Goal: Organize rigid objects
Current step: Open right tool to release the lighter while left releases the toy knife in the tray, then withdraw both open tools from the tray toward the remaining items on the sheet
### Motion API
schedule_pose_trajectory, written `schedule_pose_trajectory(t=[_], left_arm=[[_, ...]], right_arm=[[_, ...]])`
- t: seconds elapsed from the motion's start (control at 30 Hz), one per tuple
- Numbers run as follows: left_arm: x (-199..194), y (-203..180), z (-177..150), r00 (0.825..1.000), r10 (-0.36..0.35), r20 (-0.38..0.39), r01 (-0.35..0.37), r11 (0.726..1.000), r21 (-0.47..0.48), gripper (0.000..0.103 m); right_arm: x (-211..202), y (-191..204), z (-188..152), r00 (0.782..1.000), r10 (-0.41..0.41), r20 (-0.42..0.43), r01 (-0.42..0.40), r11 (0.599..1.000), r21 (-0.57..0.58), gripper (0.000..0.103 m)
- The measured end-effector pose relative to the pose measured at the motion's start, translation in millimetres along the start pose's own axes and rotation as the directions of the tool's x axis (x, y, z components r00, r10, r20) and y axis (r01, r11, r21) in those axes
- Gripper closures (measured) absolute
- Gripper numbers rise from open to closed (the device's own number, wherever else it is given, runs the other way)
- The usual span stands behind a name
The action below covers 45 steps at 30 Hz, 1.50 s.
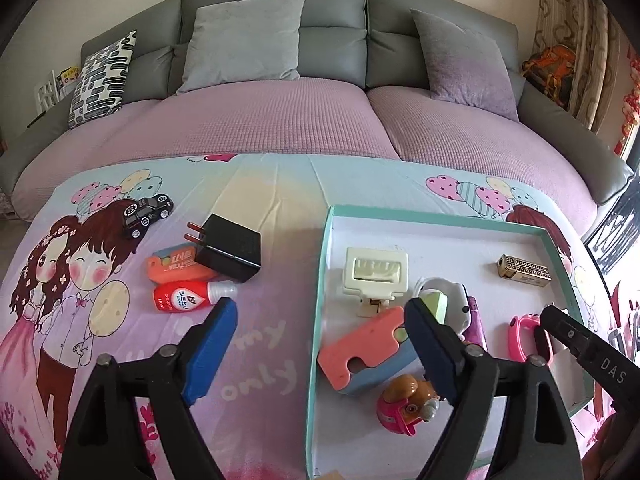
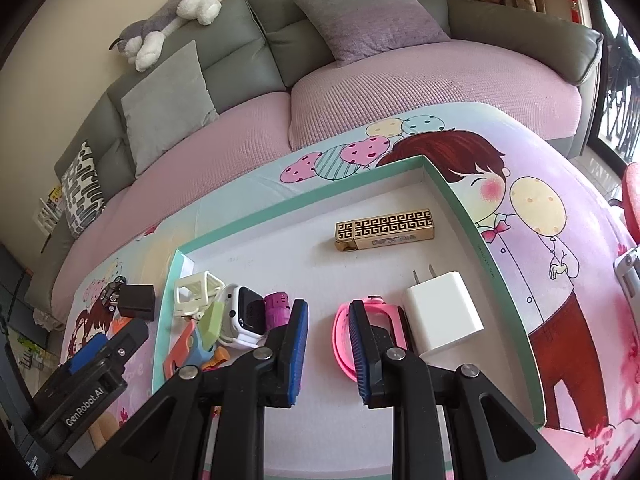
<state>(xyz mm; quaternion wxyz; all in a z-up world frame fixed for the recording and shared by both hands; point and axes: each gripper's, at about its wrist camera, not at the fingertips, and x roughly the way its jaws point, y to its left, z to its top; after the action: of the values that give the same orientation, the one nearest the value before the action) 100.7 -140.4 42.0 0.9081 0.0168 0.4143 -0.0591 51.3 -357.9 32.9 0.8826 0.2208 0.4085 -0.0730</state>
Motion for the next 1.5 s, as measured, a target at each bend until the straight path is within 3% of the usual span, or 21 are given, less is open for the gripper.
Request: schedule_pose_trajectory(t=[0.4, 0.5, 0.57, 0.63, 0.9, 1.5], left_arm=[[6.1, 7.2, 5.0, 0.996, 0.081, -0.047, -0.083, 0.996, -0.041, 0.014], [7.5, 10.2, 7.0, 0.995, 0.086, -0.051, -0.088, 0.994, -0.058, 0.014], [8.1, 12.0, 8.5, 0.995, 0.087, -0.049, -0.090, 0.993, -0.070, 0.014], [8.7, 13.5, 9.9, 0.995, 0.091, -0.049, -0.094, 0.993, -0.077, 0.014], [12.0, 26.0, 11.9, 0.993, 0.104, -0.056, -0.110, 0.987, -0.119, 0.014], [20.9, 38.2, 15.8, 0.987, 0.128, -0.092, -0.142, 0.975, -0.171, 0.014]], right_arm=[[8.2, -9.3, 0.1, 0.997, -0.077, -0.023, 0.077, 0.997, -0.001, 0.079], [8.6, -9.1, 0.8, 0.995, -0.097, -0.021, 0.097, 0.995, -0.005, 0.067], [8.9, -9.1, 1.0, 0.994, -0.111, -0.018, 0.111, 0.994, -0.007, 0.046], [7.8, -9.1, 1.6, 0.993, -0.117, -0.007, 0.117, 0.993, -0.004, 0.034], [7.3, -3.1, 1.5, 0.991, -0.132, 0.015, 0.132, 0.991, -0.035, 0.002], [3.0, -1.9, 3.5, 0.987, -0.147, 0.058, 0.149, 0.988, -0.041, 0.000]])
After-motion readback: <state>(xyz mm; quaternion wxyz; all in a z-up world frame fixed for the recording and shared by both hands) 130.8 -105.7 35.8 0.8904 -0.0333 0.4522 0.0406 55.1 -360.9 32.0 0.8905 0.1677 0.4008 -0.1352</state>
